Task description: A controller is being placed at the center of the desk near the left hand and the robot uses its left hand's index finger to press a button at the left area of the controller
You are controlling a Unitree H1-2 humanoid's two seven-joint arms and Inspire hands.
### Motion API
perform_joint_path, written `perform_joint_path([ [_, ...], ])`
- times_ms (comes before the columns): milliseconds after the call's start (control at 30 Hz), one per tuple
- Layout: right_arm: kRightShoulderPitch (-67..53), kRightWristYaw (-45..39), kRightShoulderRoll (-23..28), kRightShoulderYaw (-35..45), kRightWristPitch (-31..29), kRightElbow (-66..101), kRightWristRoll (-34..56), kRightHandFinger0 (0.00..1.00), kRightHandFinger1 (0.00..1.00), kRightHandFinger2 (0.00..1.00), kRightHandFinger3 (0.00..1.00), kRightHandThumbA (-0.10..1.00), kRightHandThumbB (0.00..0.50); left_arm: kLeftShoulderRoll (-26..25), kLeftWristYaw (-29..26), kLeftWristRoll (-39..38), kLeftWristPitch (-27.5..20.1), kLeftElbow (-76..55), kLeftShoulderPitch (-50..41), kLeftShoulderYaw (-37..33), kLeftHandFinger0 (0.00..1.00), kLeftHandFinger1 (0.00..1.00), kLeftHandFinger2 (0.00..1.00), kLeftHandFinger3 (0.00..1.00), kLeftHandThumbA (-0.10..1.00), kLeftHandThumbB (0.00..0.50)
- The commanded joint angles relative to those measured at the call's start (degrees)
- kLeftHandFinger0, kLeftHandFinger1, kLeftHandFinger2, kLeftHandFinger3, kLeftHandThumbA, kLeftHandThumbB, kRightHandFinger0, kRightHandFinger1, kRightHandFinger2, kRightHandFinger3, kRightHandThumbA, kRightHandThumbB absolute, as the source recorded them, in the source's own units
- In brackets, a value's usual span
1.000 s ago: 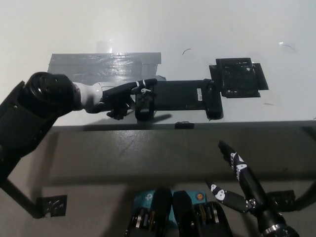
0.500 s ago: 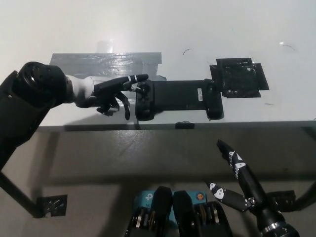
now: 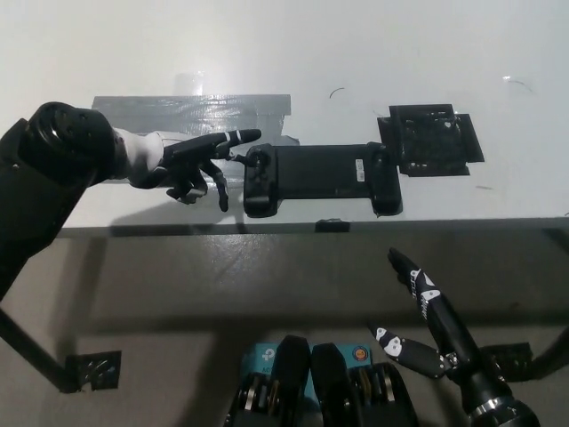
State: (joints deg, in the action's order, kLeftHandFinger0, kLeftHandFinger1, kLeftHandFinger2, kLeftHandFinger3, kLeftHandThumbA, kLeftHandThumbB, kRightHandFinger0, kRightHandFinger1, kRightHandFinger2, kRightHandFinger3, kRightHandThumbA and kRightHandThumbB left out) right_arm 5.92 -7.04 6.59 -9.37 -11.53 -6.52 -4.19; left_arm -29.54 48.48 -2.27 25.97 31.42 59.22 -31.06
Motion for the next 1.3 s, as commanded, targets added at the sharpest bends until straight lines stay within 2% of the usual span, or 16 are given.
perform_joint_path([
  [0, 1.9, -0.4, 0.1, 0.3, -0.2, 1.7, -0.4, 1.0, 1.0, 1.0, 1.0, 0.66, 0.248, -0.6, 1.1, 2.0, 1.0, -1.1, 2.9, 1.5, 0.0, 0.0, 0.37, 1.0, 1.0, 0.434],
  [200, 1.7, -0.5, 0.0, 0.4, -0.5, 1.8, 0.1, 1.0, 1.0, 1.0, 1.0, 0.65, 0.242, 0.0, 1.3, 3.9, 1.0, -1.7, 1.9, 0.8, 0.0, 0.0, 0.33, 1.0, 1.0, 0.427],
  [400, 1.9, -0.3, 0.1, 0.5, -0.1, 2.0, -0.3, 1.0, 1.0, 1.0, 1.0, 0.66, 0.248, 0.8, 1.3, 5.5, 1.0, -1.4, 1.4, 0.9, 0.0, 0.0, 0.24, 1.0, 1.0, 0.422],
  [567, 2.1, -0.4, 0.0, 0.5, -0.3, 1.8, -0.1, 1.0, 1.0, 1.0, 1.0, 0.65, 0.245, 1.4, 1.9, 5.9, 1.0, -0.7, 1.0, 0.9, 0.0, 0.0, 0.24, 1.0, 1.0, 0.417],
  [733, 2.5, -0.4, 0.1, 0.6, -0.7, 1.6, -0.1, 1.0, 1.0, 1.0, 1.0, 0.65, 0.247, 1.9, 1.7, 6.6, 1.0, -0.8, 0.5, 1.5, 0.0, 0.0, 0.35, 1.0, 1.0, 0.413],
  [867, 2.5, -0.4, 0.0, 0.8, -0.5, 1.7, 0.3, 1.0, 1.0, 1.0, 1.0, 0.64, 0.247, 1.8, 2.2, 6.4, 0.9, -0.3, 0.2, 1.6, 0.0, 0.02, 0.38, 1.0, 1.0, 0.421],
  [933, 2.6, -0.4, 0.0, 0.8, -0.3, 1.7, 0.2, 1.0, 1.0, 1.0, 1.0, 0.64, 0.248, 1.9, 2.4, 6.6, 0.7, -0.1, 0.2, 1.5, 0.0, 0.0, 0.34, 1.0, 1.0, 0.428],
  [1067, 2.7, -0.3, -0.1, 0.9, -0.5, 1.5, 0.2, 1.0, 1.0, 1.0, 1.0, 0.64, 0.252, 2.1, 2.7, 6.8, 1.0, -0.2, 0.2, 1.5, 0.0, 0.0, 0.34, 1.0, 1.0, 0.421],
  [1100, 2.7, -0.3, -0.2, 0.9, -0.6, 1.5, 0.2, 1.0, 1.0, 1.0, 1.0, 0.63, 0.251, 2.0, 2.6, 7.1, 0.8, -0.3, 0.0, 1.3, 0.07, 0.03, 0.36, 1.0, 1.0, 0.432],
  [1167, 2.7, -0.3, -0.3, 1.0, -0.6, 1.4, 0.3, 1.0, 1.0, 1.0, 1.0, 0.63, 0.252, 2.1, 2.7, 7.1, 0.9, 0.2, -0.1, 1.5, 0.0, 0.0, 0.3, 1.0, 1.0, 0.445],
  [1267, 2.9, -0.4, -0.3, 1.1, -0.7, 1.5, 0.5, 1.0, 1.0, 1.0, 1.0, 0.62, 0.247, 2.6, 3.2, 6.4, 1.0, 1.5, -0.4, 2.1, 0.0, 0.0, 0.27, 1.0, 1.0, 0.475],
])
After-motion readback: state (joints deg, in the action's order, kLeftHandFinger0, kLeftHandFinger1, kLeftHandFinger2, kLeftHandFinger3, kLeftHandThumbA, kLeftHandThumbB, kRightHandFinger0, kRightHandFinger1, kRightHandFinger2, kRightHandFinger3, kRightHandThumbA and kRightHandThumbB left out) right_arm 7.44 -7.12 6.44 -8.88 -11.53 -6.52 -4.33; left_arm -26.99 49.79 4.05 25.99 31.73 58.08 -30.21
